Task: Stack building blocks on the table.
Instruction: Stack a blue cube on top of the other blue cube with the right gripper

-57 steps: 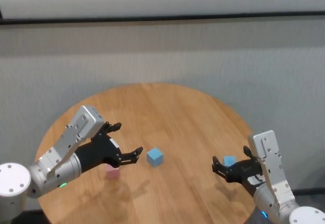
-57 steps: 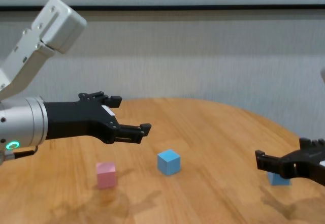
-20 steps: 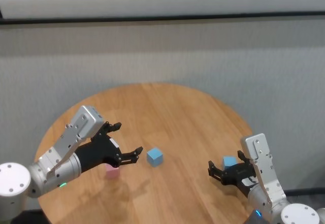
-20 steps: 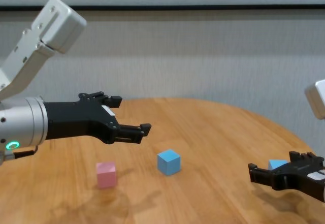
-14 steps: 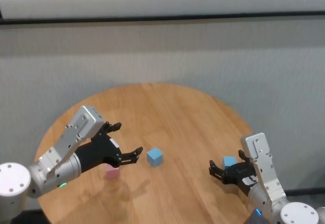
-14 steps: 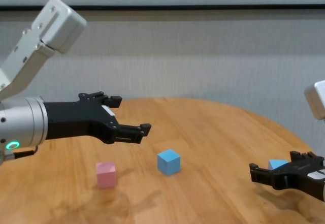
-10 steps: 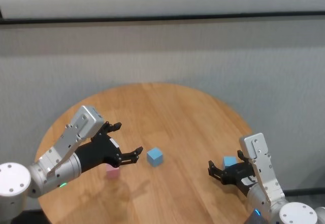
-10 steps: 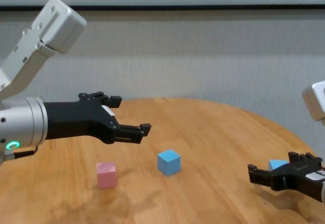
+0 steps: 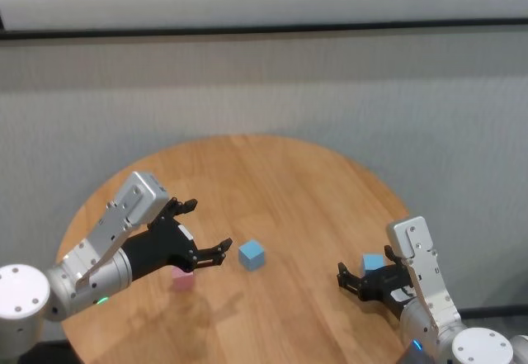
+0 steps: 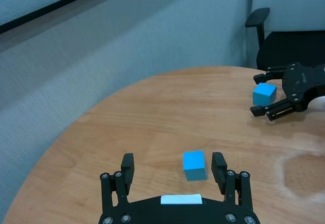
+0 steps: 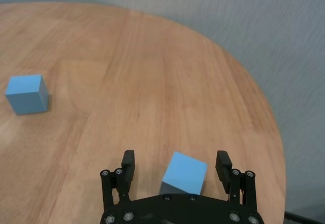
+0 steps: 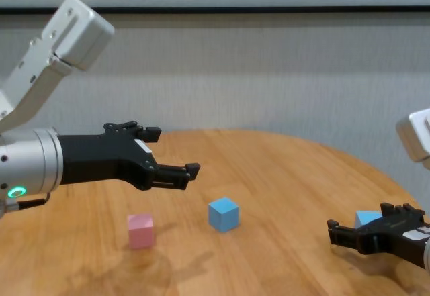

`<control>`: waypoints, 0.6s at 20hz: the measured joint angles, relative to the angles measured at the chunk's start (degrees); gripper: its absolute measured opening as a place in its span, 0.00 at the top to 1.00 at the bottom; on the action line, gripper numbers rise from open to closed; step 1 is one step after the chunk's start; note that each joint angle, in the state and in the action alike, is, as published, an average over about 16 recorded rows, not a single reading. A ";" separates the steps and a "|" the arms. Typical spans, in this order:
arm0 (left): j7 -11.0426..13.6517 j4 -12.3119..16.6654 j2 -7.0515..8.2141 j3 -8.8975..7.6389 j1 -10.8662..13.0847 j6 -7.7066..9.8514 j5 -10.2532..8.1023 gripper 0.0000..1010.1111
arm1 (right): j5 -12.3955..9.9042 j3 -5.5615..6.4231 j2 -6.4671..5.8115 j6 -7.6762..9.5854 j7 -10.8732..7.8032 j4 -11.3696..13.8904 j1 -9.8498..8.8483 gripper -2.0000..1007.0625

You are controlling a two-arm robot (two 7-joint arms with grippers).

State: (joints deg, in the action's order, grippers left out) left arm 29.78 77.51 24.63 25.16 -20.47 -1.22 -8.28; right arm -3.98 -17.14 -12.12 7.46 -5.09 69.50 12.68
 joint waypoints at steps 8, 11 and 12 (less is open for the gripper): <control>0.00 0.00 0.00 0.00 0.00 0.00 0.00 0.01 | 0.99 0.71 0.60 0.08 -0.47 -0.74 0.23 0.00; 0.00 0.00 0.00 0.00 0.00 0.00 0.00 0.01 | 1.36 0.92 0.79 0.08 -0.63 -0.92 0.29 0.00; 0.00 0.00 0.00 0.00 0.00 0.00 0.00 0.01 | 1.49 1.00 0.85 0.08 -0.68 -0.98 0.30 0.01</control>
State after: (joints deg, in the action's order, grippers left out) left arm 29.78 77.51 24.63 25.16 -20.47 -1.22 -8.28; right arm -2.50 -16.14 -11.27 7.53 -5.77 68.53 12.98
